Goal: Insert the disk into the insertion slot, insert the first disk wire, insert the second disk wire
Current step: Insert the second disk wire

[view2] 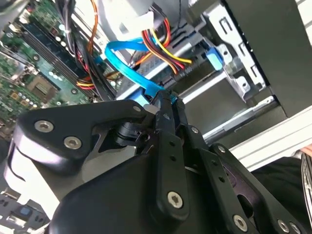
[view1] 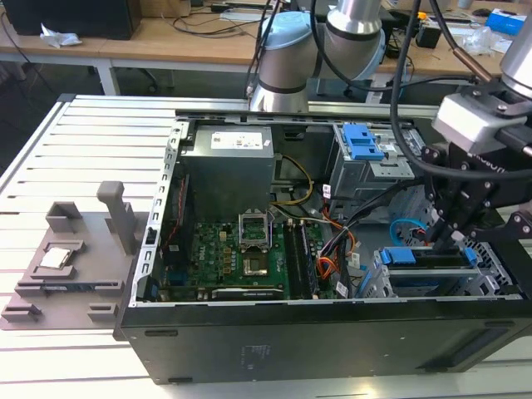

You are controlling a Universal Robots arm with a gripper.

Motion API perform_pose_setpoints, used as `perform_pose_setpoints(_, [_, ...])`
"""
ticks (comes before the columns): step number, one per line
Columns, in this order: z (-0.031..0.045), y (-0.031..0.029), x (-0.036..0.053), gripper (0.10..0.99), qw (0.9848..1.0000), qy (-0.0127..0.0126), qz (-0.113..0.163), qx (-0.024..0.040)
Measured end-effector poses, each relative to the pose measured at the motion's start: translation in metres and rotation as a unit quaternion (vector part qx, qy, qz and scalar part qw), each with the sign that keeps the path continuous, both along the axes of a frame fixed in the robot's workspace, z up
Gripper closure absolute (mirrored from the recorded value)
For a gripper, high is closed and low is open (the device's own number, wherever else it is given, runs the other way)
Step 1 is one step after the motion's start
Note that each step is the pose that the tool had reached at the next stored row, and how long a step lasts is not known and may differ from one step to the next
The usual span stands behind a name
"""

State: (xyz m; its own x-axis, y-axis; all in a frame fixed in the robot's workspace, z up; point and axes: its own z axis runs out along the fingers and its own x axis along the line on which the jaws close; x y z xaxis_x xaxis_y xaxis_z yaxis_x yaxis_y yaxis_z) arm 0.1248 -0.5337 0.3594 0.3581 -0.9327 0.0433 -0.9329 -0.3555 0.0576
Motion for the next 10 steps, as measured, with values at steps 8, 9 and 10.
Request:
perform_pose_setpoints(8, [-0.0004,-0.0010,-0.0002,0.925,1.0000,0.0000,-0.003,-0.0011])
perform_pose_setpoints(9, [-0.0004,-0.0010,-0.0002,0.925,1.0000,0.0000,-0.005,-0.0011])
perform_pose_setpoints(10, [-0.0004,-0.0011,-0.0002,0.925,0.9999,0.0000,-0.015,-0.0011])
